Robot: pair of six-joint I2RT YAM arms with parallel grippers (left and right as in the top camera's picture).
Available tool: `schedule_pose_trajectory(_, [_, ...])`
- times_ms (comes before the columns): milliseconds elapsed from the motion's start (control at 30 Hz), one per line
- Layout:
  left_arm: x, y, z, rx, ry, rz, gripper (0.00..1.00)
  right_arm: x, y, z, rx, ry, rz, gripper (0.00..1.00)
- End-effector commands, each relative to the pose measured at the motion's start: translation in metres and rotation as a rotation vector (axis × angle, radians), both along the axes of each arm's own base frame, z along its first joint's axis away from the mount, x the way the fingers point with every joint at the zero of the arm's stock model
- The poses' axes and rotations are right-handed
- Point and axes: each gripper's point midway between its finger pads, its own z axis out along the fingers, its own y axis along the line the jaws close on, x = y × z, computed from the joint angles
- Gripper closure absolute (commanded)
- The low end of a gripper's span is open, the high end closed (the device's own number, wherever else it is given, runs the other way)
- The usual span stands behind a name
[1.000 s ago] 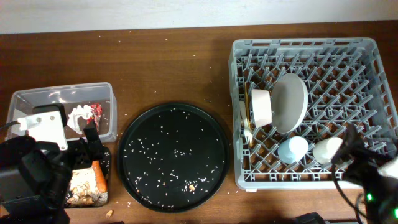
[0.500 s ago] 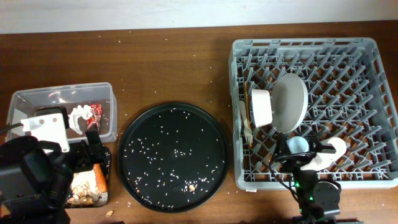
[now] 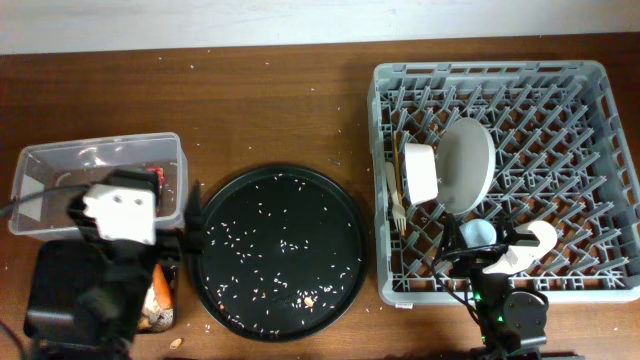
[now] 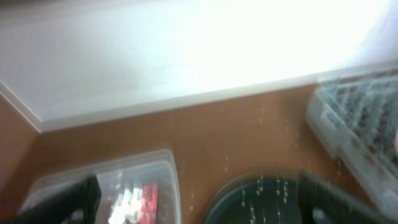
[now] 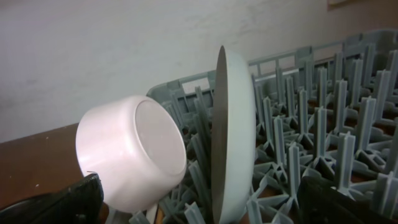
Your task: Sort waste into correct bins and load items into the dishwasher rack
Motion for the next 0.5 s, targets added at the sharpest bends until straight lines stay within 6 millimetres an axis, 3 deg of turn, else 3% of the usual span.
schedule_pose_trajectory(0, [-0.002, -0.016, -0.054, 0.025, -0.081, -0.09, 0.01, 0.0, -0.002, -0.003, 0.004, 0.0, -0.006, 0.01])
schedule_pose_trajectory(67, [-0.023, -0.012, -0.098, 0.011, -0.176, -0.09, 0.01, 0.0, -0.002, -0.003, 0.004, 0.0, -0.006, 0.01])
schedule_pose_trajectory(133, [-0.029, -0.004, -0.13, 0.009, -0.237, -0.057, 0.01, 0.0, -0.002, -0.003, 0.004, 0.0, -0.006, 0.01])
schedule_pose_trajectory(267, [-0.003, -0.003, -0.214, 0.013, -0.217, -0.038, 0.01, 0.0, -0.002, -0.003, 0.004, 0.0, -0.006, 0.01])
schedule_pose_trajectory(467, [-0.001, 0.007, -0.215, 0.017, -0.222, 0.002, 0.01, 0.0, -0.002, -0.003, 0.004, 0.0, -0.006, 0.01])
